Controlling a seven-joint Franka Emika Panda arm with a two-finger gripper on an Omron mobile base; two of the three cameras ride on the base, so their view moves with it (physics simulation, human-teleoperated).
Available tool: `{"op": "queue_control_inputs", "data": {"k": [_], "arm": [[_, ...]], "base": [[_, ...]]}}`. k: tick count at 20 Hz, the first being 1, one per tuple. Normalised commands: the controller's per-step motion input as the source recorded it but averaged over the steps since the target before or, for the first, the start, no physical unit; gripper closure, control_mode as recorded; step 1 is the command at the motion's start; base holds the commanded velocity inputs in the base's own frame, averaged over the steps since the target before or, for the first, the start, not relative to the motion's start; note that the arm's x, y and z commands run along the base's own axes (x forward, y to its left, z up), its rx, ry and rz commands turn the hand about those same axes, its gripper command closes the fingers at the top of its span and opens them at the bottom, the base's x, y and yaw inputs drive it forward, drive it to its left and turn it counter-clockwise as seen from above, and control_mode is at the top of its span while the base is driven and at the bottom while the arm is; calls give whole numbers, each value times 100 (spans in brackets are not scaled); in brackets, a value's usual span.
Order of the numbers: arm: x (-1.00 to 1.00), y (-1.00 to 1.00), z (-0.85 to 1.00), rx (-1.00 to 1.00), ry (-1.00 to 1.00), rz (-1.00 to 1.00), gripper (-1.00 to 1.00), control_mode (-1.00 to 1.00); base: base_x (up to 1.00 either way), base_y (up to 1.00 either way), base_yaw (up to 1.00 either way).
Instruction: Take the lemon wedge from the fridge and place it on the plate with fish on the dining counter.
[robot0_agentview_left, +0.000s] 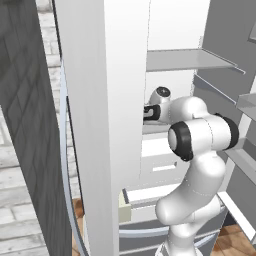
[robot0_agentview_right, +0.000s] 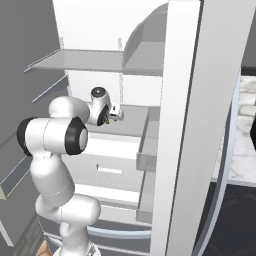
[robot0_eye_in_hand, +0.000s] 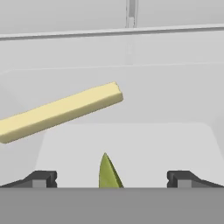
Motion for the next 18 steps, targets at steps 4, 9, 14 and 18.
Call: {"op": "queue_control_inputs", "data": {"k": [4,9,14,18], "arm": [[-28,-2,0,0,0,0,-100,-100],[-3,-12,0,2,0,0,-100,-100],[6,-6,0,0,0,0,-100,-100],[0,0,0,0,0,0,-100,-100]], "base": [[0,0,0],[0,0,0],[0,0,0],[0,0,0]]}}
